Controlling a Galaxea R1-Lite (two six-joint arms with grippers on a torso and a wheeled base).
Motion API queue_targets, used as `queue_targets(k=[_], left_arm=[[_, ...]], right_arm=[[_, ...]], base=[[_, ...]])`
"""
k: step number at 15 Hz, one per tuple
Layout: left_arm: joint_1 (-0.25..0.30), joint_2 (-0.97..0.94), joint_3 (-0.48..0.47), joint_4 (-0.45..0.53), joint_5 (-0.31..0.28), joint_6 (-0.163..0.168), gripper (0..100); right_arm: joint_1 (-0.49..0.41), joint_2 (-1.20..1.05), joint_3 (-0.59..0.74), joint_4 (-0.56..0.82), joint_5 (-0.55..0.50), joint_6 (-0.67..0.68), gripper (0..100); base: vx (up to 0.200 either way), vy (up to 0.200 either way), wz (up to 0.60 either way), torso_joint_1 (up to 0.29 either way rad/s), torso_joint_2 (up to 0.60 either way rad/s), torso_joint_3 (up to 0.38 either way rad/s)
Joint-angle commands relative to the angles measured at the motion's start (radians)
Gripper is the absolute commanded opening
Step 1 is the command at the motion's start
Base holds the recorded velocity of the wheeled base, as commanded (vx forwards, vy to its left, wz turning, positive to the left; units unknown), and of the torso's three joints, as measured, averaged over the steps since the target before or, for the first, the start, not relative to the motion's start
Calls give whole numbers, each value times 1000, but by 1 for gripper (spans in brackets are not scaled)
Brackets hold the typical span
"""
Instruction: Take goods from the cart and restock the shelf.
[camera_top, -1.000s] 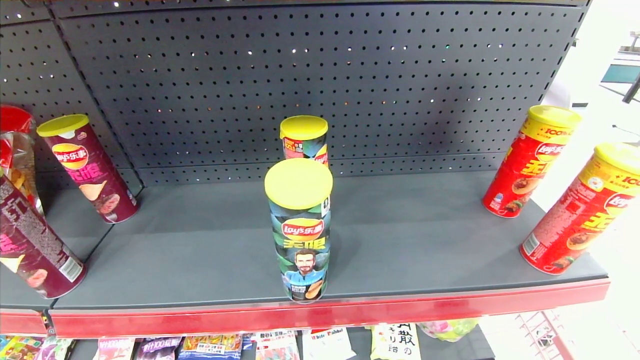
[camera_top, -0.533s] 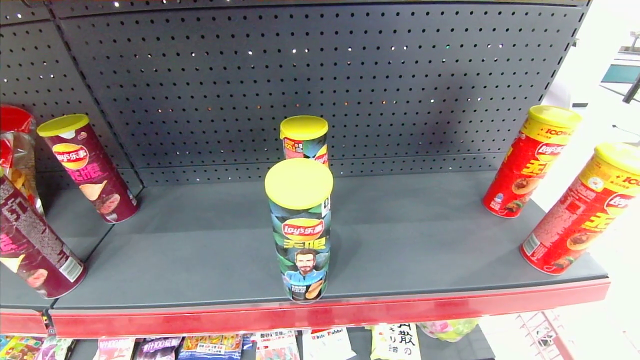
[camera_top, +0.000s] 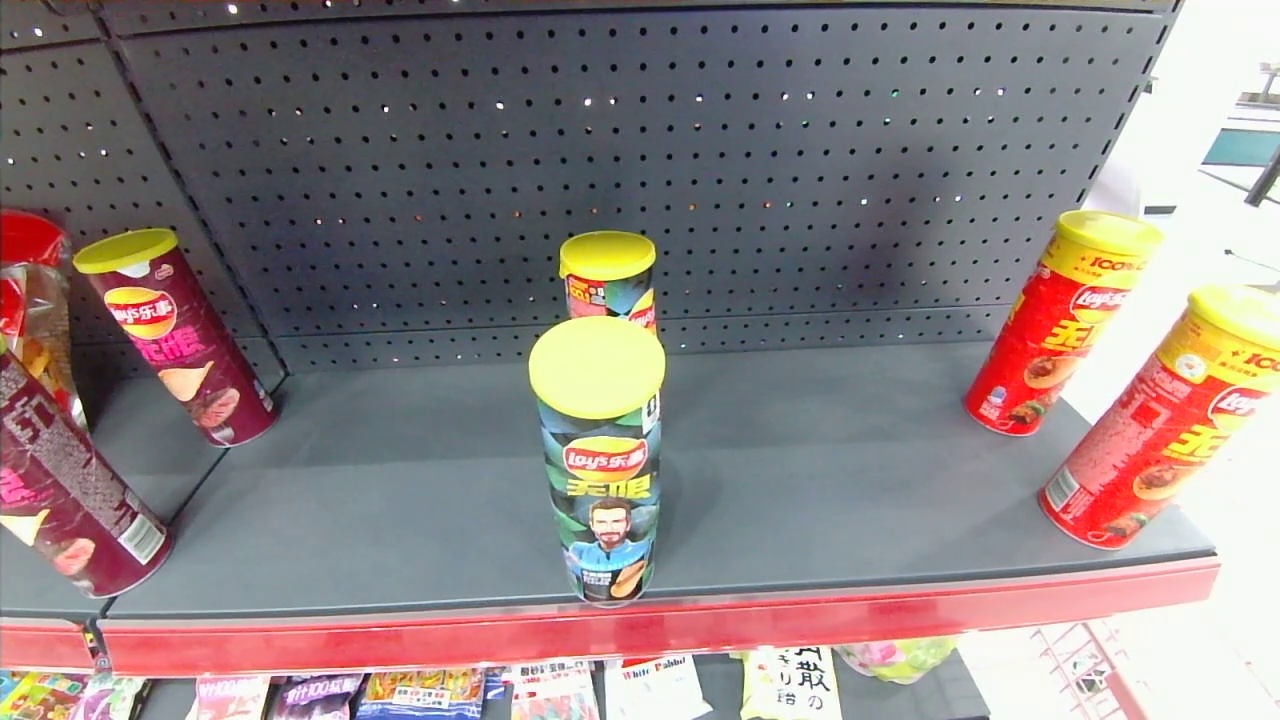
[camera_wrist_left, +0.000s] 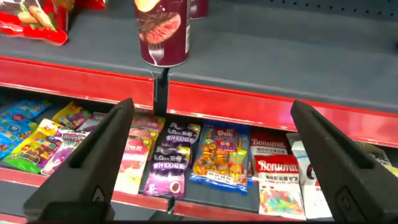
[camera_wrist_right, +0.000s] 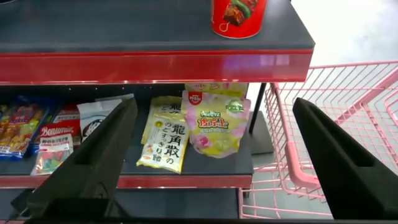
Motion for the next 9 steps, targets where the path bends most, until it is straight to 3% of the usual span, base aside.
queue_targets(k=[1, 4, 9], left_arm=[[-2, -78, 5, 1, -98, 25, 100], [-2, -78, 5, 18, -115, 44, 100], [-2, -78, 5, 18, -110, 42, 100]], right_arm=[[0, 4, 0, 0, 0, 1, 100], [0, 4, 0, 0, -2, 1, 100], [0, 4, 0, 0, -2, 1, 100]], base=[[0, 0, 0, 0, 0, 0], [0, 0, 0, 0, 0, 0], [0, 0, 0, 0, 0, 0]])
